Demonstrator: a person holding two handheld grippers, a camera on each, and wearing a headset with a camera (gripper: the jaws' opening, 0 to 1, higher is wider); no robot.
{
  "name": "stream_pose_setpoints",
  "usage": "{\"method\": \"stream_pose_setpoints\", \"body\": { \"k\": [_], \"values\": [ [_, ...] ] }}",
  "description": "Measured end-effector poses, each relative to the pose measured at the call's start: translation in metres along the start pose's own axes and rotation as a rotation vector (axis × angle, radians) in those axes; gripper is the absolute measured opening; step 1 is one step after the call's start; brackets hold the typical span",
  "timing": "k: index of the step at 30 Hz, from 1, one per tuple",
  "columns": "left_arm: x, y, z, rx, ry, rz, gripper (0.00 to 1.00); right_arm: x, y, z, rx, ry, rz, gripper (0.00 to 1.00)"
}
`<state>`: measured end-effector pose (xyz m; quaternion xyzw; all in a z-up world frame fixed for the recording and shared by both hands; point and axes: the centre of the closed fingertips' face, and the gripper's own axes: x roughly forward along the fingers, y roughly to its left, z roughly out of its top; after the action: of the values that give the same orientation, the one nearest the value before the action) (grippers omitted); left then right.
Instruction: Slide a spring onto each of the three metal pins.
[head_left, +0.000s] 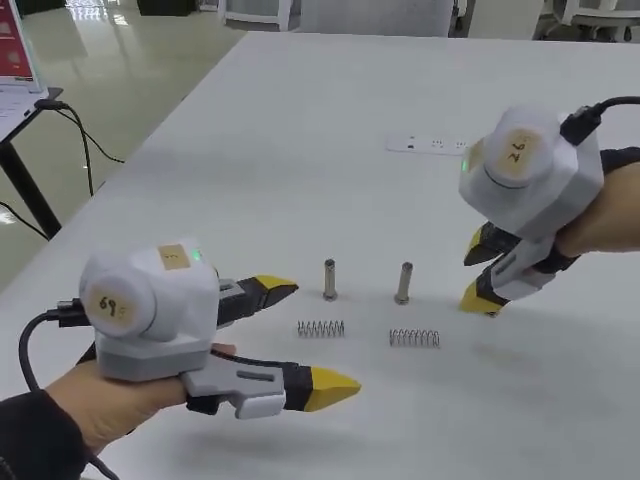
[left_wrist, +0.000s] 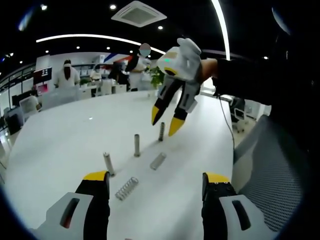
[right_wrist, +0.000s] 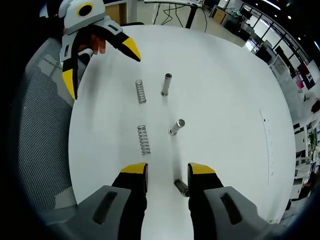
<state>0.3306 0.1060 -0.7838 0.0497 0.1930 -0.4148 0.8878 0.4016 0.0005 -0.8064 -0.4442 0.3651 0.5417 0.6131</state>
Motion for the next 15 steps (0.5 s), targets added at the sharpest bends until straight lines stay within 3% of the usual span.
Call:
{"method": "stream_pose_setpoints", "body": {
  "k": [15],
  "values": [
    [0.001,-0.002,-0.001,0.0,0.005,-0.008,0.71,0.031,0.026,0.004,-0.029,0.025,0.089,0.21]
  ]
}}
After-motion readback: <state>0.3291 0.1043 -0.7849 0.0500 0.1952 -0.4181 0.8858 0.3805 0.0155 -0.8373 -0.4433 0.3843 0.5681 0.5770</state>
